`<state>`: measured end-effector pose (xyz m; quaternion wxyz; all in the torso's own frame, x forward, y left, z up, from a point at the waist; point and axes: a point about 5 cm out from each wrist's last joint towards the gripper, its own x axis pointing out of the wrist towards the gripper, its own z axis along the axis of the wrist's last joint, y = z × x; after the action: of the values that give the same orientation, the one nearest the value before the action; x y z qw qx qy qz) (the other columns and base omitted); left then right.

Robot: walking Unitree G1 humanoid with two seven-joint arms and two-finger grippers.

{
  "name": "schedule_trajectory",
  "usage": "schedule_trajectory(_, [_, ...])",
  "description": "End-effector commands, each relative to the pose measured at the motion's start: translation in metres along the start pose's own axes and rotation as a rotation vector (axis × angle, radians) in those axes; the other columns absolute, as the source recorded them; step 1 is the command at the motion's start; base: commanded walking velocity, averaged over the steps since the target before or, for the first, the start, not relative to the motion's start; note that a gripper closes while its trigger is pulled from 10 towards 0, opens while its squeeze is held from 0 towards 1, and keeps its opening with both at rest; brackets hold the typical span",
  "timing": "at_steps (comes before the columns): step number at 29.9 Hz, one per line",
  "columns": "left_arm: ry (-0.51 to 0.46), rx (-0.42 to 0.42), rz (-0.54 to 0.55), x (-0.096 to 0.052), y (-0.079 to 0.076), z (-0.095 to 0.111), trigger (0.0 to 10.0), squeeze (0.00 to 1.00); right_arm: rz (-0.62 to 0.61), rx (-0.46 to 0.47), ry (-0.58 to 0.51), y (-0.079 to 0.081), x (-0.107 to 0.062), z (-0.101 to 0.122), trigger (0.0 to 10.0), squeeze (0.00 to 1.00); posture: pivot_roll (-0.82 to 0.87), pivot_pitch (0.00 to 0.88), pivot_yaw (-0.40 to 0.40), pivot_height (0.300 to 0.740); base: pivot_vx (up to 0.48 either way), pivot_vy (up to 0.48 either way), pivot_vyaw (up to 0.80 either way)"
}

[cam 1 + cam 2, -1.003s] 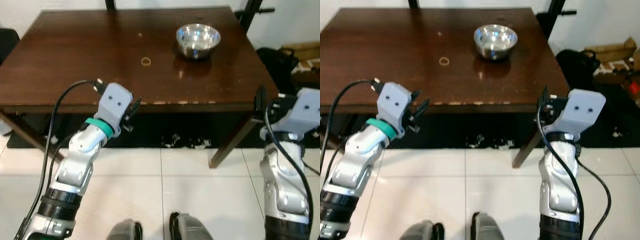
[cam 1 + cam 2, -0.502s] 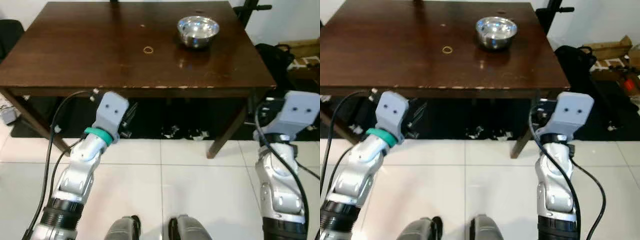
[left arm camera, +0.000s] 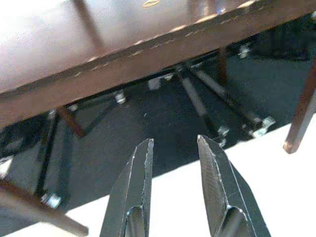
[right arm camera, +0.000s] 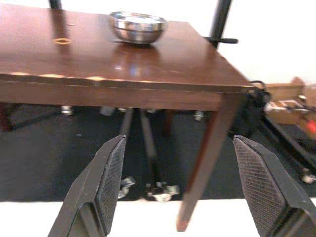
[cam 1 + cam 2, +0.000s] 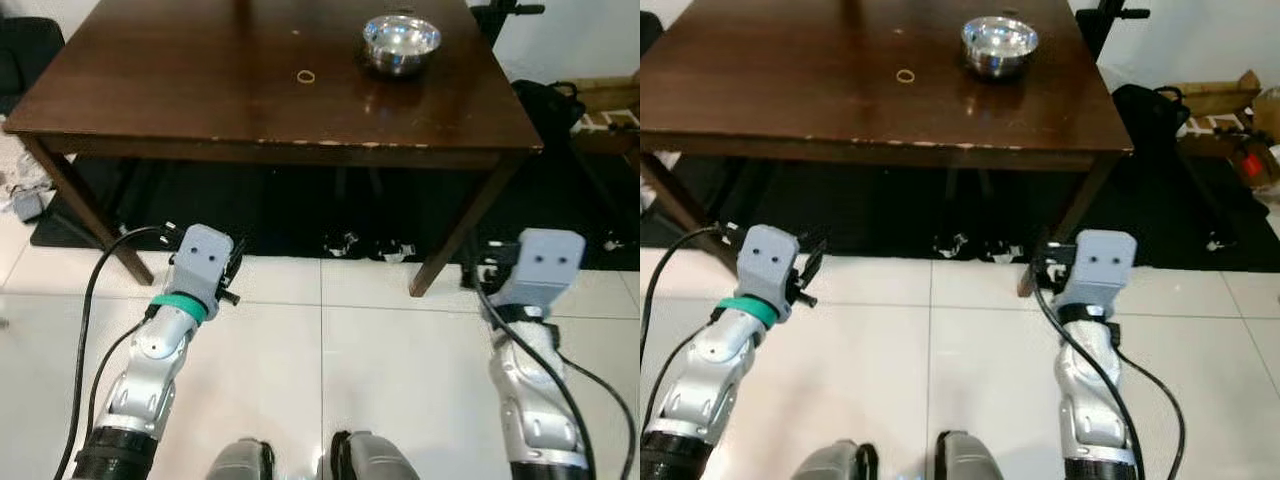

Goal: Setting the table

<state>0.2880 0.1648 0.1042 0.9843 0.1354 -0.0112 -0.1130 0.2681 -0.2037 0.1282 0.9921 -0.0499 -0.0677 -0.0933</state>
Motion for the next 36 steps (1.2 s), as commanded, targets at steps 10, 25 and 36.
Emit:
schedule_trajectory(10, [0.0,0.008,0.002,-0.0007,-0.0003,-0.0048,10.0,0.0,-0.026,-0.007,0.005,-0.0058,0.0002,-0.0065,10.0,0.0,-0.02,0.0,0.062,0.74,-0.274,0.0,0.0])
schedule_trajectory(25, [-0.01,0.008,0.0,0.0011,-0.0008,-0.0045,10.0,0.0,-0.034,-0.003,0.003,-0.0062,0.0013,-0.0089,10.0,0.0,-0.02,0.0,0.064,0.74,-0.273,0.0,0.0])
schedule_trajectory(36, [-0.012,0.008,-0.004,0.0017,-0.0016,-0.0041,10.0,0.0,-0.038,-0.005,0.005,-0.0069,0.0012,-0.0105,10.0,0.0,-0.02,0.0,0.067,0.74,-0.272,0.0,0.0])
